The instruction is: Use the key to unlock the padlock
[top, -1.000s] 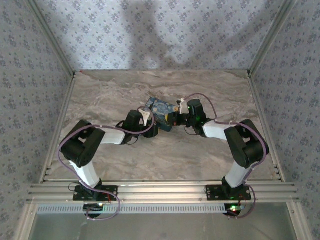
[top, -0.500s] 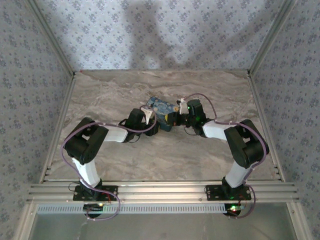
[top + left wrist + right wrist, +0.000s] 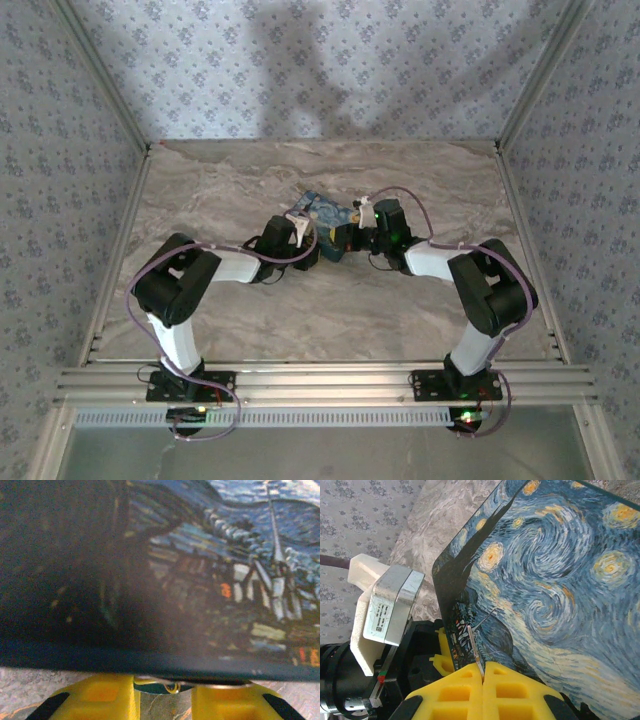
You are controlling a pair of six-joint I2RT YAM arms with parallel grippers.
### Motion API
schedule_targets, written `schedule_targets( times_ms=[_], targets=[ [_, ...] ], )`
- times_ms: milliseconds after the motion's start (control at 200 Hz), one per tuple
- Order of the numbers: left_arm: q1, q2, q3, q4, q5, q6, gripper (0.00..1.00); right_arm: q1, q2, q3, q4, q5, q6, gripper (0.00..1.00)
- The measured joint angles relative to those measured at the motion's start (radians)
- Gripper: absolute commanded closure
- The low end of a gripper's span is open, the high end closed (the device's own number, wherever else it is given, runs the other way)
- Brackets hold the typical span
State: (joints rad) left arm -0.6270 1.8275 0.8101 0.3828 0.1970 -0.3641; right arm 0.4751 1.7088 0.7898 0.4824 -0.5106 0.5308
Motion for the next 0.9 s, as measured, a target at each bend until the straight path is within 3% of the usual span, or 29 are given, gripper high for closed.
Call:
schedule_targets(
  times_ms=[300,530,680,899],
  targets=[
    [-0.005,0.000,0.010,-0.019,0.006,-0.039,0.82,0.010,-0.058,-0.026,-0.048,0.044,-0.039,1.00],
    [-0.009,-0.048,0.023,-0.109,0.092,-0.137,0.83,0.029,-0.354,-0.136,-0.164,0.138,-0.145,1.00],
    [-0.009,-0.092,0.050,-0.183,0.166,-0.208,0.84,0.111,-0.518,-0.250,-0.185,0.205,-0.185,1.00],
    [-0.009,-0.137,0.069,-0.246,0.240,-0.300,0.85,0.203,-0.489,-0.436,-0.134,0.235,-0.162,1.00]
  ],
)
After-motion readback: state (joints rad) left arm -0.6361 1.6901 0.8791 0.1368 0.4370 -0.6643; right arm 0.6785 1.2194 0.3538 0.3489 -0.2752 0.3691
